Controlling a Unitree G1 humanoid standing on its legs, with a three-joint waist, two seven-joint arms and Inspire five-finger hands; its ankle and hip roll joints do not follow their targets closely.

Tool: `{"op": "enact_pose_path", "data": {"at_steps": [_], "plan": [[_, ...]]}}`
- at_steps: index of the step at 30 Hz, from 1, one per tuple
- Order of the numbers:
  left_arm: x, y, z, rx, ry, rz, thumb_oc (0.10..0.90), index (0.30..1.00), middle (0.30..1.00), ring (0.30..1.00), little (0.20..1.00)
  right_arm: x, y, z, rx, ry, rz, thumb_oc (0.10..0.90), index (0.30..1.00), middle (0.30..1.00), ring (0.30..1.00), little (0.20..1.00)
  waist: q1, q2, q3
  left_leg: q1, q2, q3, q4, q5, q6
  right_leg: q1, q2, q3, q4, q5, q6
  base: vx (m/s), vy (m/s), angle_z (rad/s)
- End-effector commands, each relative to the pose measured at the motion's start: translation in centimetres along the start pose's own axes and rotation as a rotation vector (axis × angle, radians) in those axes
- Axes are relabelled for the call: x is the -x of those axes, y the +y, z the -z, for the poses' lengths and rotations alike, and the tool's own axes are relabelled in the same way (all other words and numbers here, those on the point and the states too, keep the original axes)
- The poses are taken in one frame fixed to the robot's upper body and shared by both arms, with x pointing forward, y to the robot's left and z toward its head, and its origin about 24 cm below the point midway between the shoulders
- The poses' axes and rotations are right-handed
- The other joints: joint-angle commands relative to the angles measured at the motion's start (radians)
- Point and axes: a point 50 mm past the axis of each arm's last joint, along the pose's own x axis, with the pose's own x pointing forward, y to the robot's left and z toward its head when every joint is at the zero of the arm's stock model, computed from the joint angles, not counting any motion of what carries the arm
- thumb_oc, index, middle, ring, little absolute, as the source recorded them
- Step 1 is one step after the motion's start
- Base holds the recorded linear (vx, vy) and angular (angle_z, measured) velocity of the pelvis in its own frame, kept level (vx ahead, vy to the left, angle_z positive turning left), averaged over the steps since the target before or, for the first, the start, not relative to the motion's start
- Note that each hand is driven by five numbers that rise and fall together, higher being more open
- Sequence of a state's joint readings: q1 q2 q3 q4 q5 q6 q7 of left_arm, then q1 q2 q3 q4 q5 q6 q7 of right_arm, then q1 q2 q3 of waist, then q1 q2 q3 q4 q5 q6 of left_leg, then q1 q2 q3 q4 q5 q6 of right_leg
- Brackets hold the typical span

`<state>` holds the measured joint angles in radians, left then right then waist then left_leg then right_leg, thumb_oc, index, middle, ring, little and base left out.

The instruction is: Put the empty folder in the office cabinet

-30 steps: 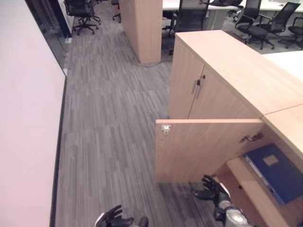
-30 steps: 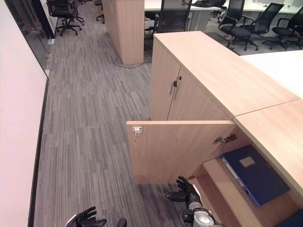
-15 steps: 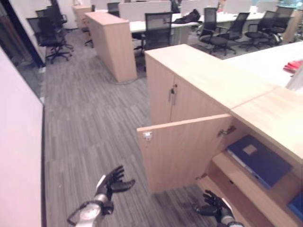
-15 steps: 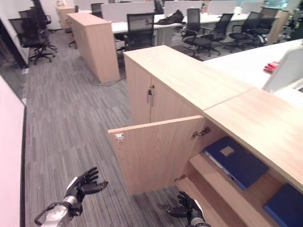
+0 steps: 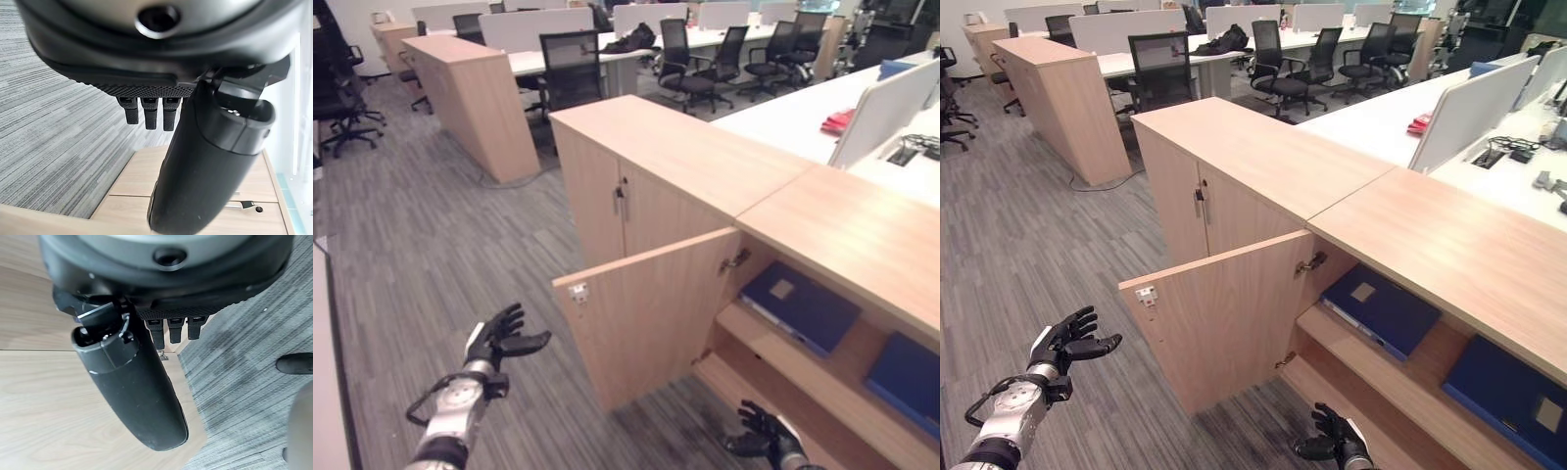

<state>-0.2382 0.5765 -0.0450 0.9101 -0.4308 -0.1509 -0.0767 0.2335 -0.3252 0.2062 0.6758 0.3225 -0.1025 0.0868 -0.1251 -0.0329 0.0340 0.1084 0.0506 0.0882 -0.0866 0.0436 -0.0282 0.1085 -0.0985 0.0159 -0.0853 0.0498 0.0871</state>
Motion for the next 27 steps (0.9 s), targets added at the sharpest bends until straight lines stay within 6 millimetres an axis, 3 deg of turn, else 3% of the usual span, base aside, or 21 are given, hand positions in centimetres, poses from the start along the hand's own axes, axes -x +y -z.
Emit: {"op": "enact_pose_path", "data": {"at_steps": [1,4,8,10,11,13,14,15,17,22,27], "plan": [[-2.2,1.4,-10.4,0.05,-0.329,-0.049,0.8,0.9,0.9,0.9,0.9,-0.6,-1.2,-4.4,0.082,-0.173,-0.016,0.8,0.9,0.9,0.9,0.9,-0.01,0.042,-0.005,0.07,0.023,0.04,-0.001,-0.108,-0.044,-0.045,-0.065,-0.047,0.056,-0.03,0.111,0.02,0.022,-0.15],[-2.5,0.9,-12.2,0.033,-0.366,-0.031,0.8,0.9,0.9,0.9,0.9,-0.7,-1.3,-4.6,0.084,-0.174,-0.017,0.8,0.9,0.9,0.9,0.9,-0.023,0.034,-0.007,0.074,0.023,0.055,-0.001,-0.114,-0.041,-0.055,-0.064,-0.029,0.061,-0.025,0.117,0.03,0.029,-0.18],[-2.7,0.2,-12.7,0.032,-0.379,-0.008,0.8,0.9,0.9,0.9,0.9,-0.7,-1.3,-4.5,0.079,-0.167,-0.015,0.8,0.9,0.9,0.9,0.9,-0.026,0.031,-0.007,0.077,0.023,0.061,-0.001,-0.116,-0.041,-0.06,-0.066,-0.025,0.065,-0.023,0.12,0.01,0.027,-0.15],[-3.0,-1.8,-13.3,0.042,-0.397,0.043,0.8,0.9,0.9,0.9,0.9,-0.9,-1.2,-4.6,0.08,-0.166,-0.013,0.8,0.9,0.9,0.9,0.9,-0.033,0.02,-0.007,0.082,0.021,0.067,-0.001,-0.121,-0.037,-0.065,-0.068,-0.016,0.067,-0.02,0.125,0.01,0.043,-0.16],[-3.1,-4.2,-13.3,0.07,-0.412,0.11,0.8,0.9,0.9,0.9,0.9,-1.0,-0.9,-4.9,0.076,-0.176,-0.011,0.8,0.9,0.9,0.9,0.9,-0.036,0.014,-0.007,0.086,0.019,0.069,-0.001,-0.125,-0.034,-0.065,-0.069,-0.012,0.07,-0.02,0.127,0.0,0.0,0.0],[-3.1,-5.4,-13.2,0.076,-0.416,0.145,0.8,0.9,0.9,0.9,0.9,-1.0,-0.9,-4.9,0.073,-0.179,-0.009,0.8,0.9,0.9,0.9,0.9,-0.035,0.012,-0.007,0.089,0.018,0.07,-0.001,-0.127,-0.032,-0.064,-0.071,-0.011,0.071,-0.021,0.128,0.0,0.0,0.0],[-3.0,-6.2,-13.0,0.075,-0.417,0.172,0.8,0.9,0.9,0.9,0.9,-1.1,-0.8,-5.0,0.075,-0.18,-0.011,0.8,0.9,0.9,0.9,0.9,-0.034,0.011,-0.008,0.091,0.017,0.069,-0.001,-0.13,-0.031,-0.062,-0.071,-0.011,0.072,-0.022,0.128,0.0,0.033,-0.02],[-2.5,-9.6,-12.2,0.056,-0.417,0.284,0.8,0.9,0.9,0.9,0.9,-1.2,-0.6,-5.0,0.081,-0.179,-0.011,0.8,0.9,0.9,0.9,0.9,-0.031,0.007,-0.008,0.094,0.013,0.065,-0.001,-0.133,-0.026,-0.058,-0.073,-0.013,0.073,-0.023,0.127,0.0,0.032,-0.03],[-1.9,-11.6,-11.4,0.043,-0.413,0.362,0.8,0.9,0.9,0.9,0.9,-1.3,-0.4,-5.2,0.079,-0.184,-0.01,0.8,0.9,0.9,0.9,0.9,-0.028,0.006,-0.006,0.094,0.011,0.061,-0.001,-0.134,-0.023,-0.057,-0.077,-0.016,0.074,-0.024,0.127,-0.01,0.03,0.03],[0.0,-15.1,-8.8,0.014,-0.391,0.525,0.8,0.9,0.9,0.9,0.9,-1.3,-0.4,-5.3,0.072,-0.188,-0.002,0.8,0.9,0.9,0.9,0.9,-0.014,0.006,-0.001,0.092,0.003,0.051,0.0,-0.138,-0.014,-0.054,-0.085,-0.026,0.081,-0.025,0.128,-0.01,0.022,0.04],[1.9,-16.3,-6.4,0.018,-0.358,0.638,0.8,0.9,0.9,0.9,0.9,-1.2,-0.5,-4.8,0.045,-0.179,0.015,0.8,0.9,0.9,0.9,0.9,0.004,0.006,0.005,0.088,-0.004,0.037,0.005,-0.142,-0.006,-0.049,-0.093,-0.036,0.092,-0.03,0.127,0.0,0.005,0.01]]}}
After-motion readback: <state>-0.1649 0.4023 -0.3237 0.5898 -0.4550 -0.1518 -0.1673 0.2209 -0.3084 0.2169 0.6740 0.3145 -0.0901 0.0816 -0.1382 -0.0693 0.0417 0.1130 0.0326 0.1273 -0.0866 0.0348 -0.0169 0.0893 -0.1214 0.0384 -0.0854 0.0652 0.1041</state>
